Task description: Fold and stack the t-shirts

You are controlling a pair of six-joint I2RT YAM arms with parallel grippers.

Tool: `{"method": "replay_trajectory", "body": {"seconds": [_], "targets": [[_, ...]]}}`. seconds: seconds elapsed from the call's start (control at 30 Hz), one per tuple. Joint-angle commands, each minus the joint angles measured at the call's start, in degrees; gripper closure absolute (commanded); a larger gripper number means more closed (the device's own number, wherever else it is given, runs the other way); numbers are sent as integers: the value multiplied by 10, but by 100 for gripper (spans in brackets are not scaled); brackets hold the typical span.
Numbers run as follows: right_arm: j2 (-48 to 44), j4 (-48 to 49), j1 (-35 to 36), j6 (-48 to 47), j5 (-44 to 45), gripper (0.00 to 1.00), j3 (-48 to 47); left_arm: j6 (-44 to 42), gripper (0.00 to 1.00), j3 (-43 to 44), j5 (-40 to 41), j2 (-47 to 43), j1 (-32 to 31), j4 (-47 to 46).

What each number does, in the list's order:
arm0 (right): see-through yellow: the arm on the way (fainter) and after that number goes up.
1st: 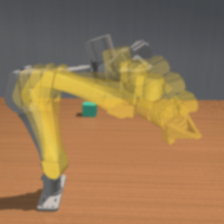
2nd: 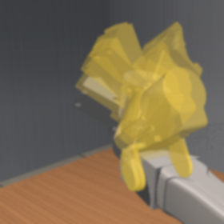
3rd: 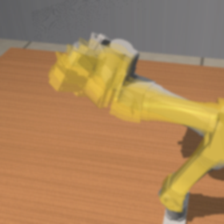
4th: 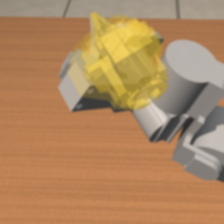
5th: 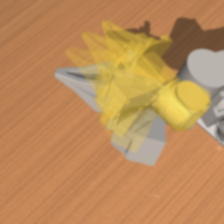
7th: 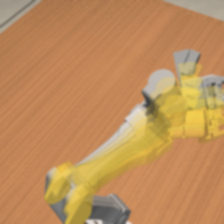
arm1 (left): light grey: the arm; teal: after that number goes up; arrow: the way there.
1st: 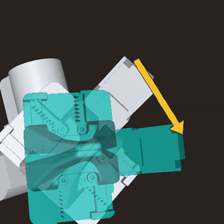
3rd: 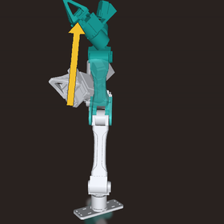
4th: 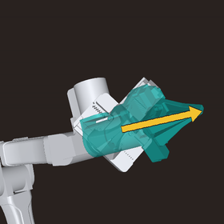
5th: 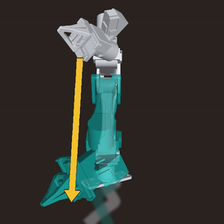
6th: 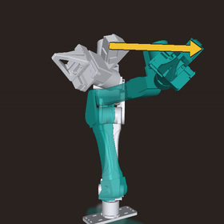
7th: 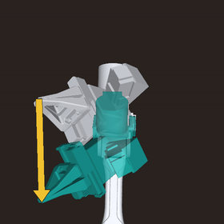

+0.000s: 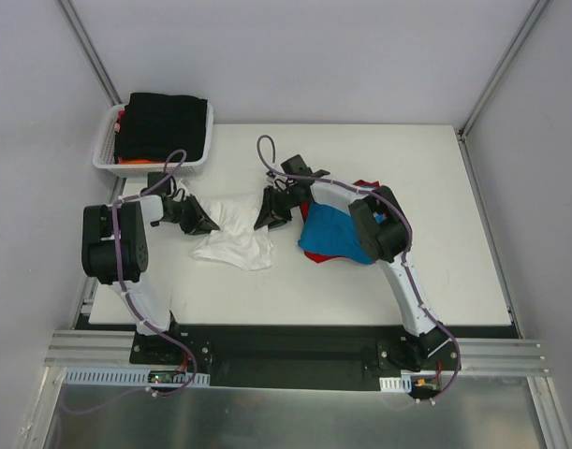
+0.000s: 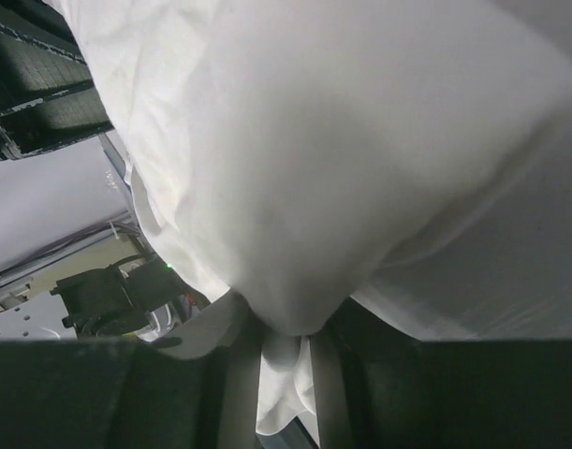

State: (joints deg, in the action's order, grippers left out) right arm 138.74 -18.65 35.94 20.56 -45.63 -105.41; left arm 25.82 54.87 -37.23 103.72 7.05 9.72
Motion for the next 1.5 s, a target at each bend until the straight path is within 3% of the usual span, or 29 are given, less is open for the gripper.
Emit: {"method": "replay_trajectory", "body": {"seconds": [0.0, 0.03, 0.07, 0.3, 0.47, 0.97, 1.47], "targets": [[-2, 10, 9, 4, -6, 79, -12, 2, 100, 13, 8, 11, -10, 5], [-5, 6, 9, 0, -2, 94, -12, 2, 100, 14, 8, 10, -11, 6], [-7, -4, 9, -3, 0, 99, -12, 2, 100, 14, 8, 8, -11, 6], [-45, -26, 6, -22, 11, 99, 5, 12, 100, 37, 41, -44, -29, 33], [-98, -27, 5, -28, 19, 99, 29, 12, 100, 79, 60, -80, -81, 58], [-204, -54, -21, -29, 54, 99, 70, 29, 100, 74, 63, -113, -136, 75], [-305, -110, -62, -56, 99, 99, 136, 41, 100, 128, 39, -106, -180, 91]]}}
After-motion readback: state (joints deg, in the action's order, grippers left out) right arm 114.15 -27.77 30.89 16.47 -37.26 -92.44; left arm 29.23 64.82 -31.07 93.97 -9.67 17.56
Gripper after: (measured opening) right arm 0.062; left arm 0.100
